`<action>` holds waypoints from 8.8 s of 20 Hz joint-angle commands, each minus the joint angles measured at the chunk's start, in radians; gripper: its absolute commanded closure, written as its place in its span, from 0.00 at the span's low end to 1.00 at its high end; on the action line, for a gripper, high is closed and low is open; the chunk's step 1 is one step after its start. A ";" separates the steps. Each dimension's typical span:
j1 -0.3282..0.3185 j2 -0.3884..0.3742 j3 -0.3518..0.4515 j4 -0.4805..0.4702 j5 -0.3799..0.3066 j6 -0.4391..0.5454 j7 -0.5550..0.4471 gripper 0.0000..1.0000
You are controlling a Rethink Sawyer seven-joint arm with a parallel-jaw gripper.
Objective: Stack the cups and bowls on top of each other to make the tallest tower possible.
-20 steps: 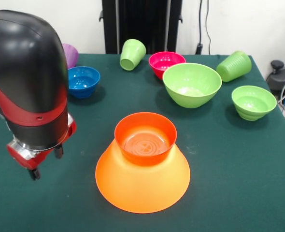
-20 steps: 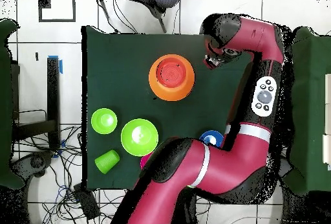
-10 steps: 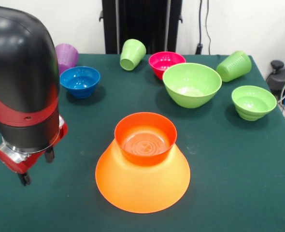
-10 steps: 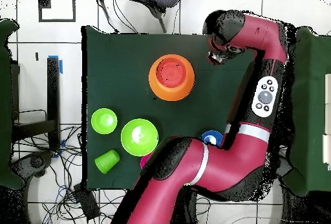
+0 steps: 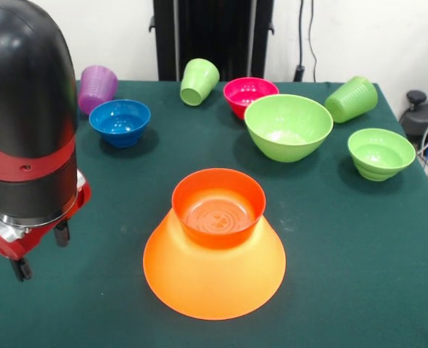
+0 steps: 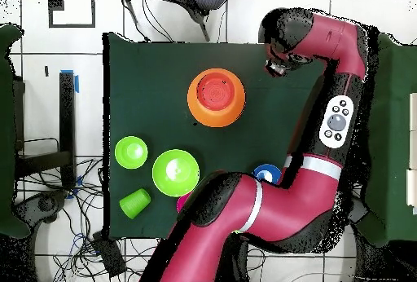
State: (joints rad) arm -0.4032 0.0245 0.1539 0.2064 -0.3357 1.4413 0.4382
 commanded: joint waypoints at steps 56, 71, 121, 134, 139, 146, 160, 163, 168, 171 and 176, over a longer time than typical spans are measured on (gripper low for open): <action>-0.026 -0.177 -0.053 0.469 -0.013 0.014 -0.435 0.00; -0.168 -0.564 0.089 1.266 0.088 -0.630 -0.177 0.00; -0.167 -0.484 0.025 1.346 -0.178 -0.726 -0.123 0.00; -0.120 -0.412 -0.033 1.269 -0.204 -0.720 -0.099 0.00; -0.117 -0.407 -0.049 1.251 -0.209 -0.721 -0.114 0.00; -0.106 -0.407 -0.062 1.246 -0.200 -0.725 -0.117 0.00; -0.105 -0.457 -0.052 1.283 -0.168 -0.742 -0.110 0.00; -0.105 -0.473 -0.047 1.293 -0.161 -0.738 -0.109 0.00; -0.101 -0.516 -0.045 1.311 -0.149 -0.707 -0.116 0.00; -0.109 -0.545 -0.036 1.324 -0.136 -0.679 -0.132 0.00; -0.109 -0.584 -0.031 1.334 -0.124 -0.637 -0.146 0.00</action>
State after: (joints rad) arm -0.5407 -0.5215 0.0497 1.5137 -0.4605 0.7012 0.2316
